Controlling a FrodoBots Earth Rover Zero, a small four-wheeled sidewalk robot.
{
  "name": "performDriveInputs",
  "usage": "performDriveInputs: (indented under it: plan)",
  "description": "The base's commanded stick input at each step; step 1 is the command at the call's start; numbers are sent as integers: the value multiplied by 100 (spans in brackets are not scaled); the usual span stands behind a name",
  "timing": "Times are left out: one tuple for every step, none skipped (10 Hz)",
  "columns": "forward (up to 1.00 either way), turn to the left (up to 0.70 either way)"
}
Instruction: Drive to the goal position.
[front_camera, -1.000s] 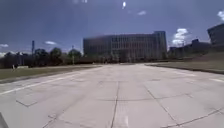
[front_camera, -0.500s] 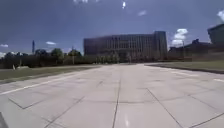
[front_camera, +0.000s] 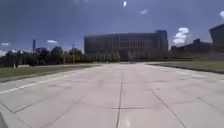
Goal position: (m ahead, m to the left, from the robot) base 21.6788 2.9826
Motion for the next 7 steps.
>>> performDriveInputs:
  plan:
    - [50,0]
    - [50,0]
    - [50,0]
    - [50,0]
    - [50,0]
    - [50,0]
    - [50,0]
